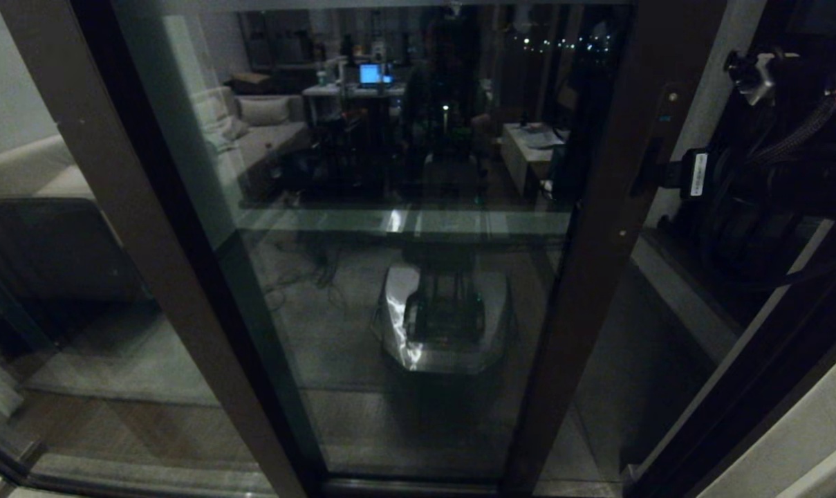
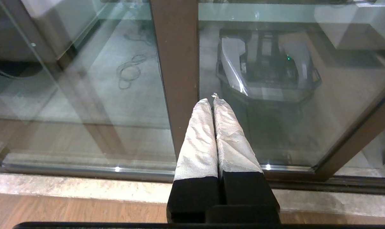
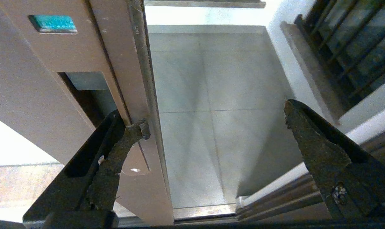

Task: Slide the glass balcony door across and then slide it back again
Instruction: Close the slid door

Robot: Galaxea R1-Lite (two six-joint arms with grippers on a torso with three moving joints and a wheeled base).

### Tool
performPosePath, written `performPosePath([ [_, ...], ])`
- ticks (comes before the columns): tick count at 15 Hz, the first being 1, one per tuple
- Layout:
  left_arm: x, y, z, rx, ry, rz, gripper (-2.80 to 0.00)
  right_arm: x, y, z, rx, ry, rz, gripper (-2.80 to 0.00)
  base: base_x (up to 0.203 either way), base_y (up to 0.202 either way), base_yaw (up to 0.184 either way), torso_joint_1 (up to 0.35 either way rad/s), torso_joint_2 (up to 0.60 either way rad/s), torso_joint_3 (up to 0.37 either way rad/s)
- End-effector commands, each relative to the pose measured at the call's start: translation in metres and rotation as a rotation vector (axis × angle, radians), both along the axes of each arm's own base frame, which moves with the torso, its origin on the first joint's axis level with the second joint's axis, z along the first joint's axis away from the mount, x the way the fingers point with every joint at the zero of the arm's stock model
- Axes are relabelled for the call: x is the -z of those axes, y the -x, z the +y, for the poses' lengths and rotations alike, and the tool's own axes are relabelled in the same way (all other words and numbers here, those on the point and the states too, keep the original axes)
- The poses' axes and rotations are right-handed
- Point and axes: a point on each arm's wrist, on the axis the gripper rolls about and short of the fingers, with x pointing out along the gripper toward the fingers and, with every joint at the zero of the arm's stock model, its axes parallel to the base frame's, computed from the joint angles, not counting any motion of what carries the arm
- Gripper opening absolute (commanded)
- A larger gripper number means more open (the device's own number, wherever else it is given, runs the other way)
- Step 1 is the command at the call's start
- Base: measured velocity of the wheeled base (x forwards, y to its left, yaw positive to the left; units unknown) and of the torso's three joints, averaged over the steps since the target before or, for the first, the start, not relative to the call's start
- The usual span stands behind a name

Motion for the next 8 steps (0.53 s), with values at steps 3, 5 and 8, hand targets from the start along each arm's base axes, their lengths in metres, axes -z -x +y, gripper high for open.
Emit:
performPosePath([
  [3, 0.0, 0.0, 0.0, -0.001, 0.0, 0.001, -2.8, 0.0, -0.002, -0.015, 0.015, 0.004, -0.004, 0.0, 0.0, 0.0, 0.0, 0.0, 0.0, 0.0],
  [5, 0.0, 0.0, 0.0, -0.001, 0.0, 0.001, -2.8, 0.0, -0.002, -0.02, 0.029, 0.003, -0.004, 0.0, 0.0, 0.0, 0.0, 0.0, 0.0, 0.0],
  [8, 0.0, 0.0, 0.0, -0.001, 0.0, -0.001, -2.8, -0.001, -0.001, -0.029, 0.039, 0.0, -0.007, 0.0, 0.0, 0.0, 0.0, 0.0, 0.0, 0.0],
])
